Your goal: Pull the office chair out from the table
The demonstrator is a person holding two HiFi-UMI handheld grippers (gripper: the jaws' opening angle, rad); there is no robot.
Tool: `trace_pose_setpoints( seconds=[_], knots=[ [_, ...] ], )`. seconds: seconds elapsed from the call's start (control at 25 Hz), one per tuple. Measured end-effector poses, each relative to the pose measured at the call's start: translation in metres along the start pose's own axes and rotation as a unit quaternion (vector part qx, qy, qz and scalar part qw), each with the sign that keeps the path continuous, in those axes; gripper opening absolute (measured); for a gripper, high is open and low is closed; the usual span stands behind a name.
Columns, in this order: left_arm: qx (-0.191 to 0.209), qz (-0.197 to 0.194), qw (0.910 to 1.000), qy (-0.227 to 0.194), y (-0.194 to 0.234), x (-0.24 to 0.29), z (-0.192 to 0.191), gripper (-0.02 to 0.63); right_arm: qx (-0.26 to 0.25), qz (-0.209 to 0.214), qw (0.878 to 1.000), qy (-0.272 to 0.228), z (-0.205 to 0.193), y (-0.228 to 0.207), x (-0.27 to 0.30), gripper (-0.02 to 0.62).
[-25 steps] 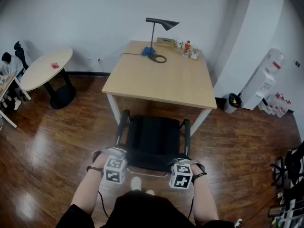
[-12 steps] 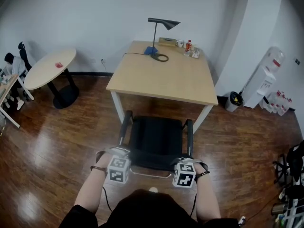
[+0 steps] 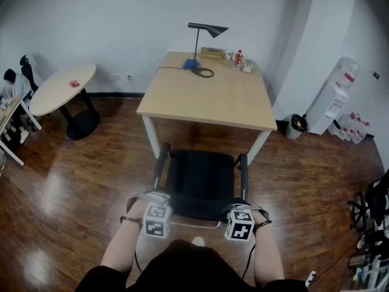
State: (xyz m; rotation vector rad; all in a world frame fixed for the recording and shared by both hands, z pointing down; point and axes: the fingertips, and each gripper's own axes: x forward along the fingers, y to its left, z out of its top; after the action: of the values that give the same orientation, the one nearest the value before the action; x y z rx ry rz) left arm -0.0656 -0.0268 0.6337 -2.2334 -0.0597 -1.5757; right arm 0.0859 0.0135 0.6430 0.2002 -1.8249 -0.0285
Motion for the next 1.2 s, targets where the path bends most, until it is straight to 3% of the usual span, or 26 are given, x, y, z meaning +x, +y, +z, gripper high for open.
trace_pose_setpoints(
  seconds=[1.0, 1.12, 1.2],
  knots=[
    [-0.001, 0.003, 1.0, -0.008, -0.045, -0.014, 0.007, 0.083, 0.011, -0.001, 1.0, 0.014, 0.005, 0.047, -0.004, 0.099],
    [-0.002, 0.008, 0.9999, -0.014, -0.047, -0.016, 0.008, 0.086, 0.019, -0.02, 1.0, 0.012, 0.006, 0.048, -0.006, 0.106],
    [-0.004, 0.03, 0.9992, -0.027, -0.043, -0.021, 0.009, 0.092, 0.025, -0.057, 0.998, -0.003, 0.009, 0.043, -0.011, 0.12]
  ],
)
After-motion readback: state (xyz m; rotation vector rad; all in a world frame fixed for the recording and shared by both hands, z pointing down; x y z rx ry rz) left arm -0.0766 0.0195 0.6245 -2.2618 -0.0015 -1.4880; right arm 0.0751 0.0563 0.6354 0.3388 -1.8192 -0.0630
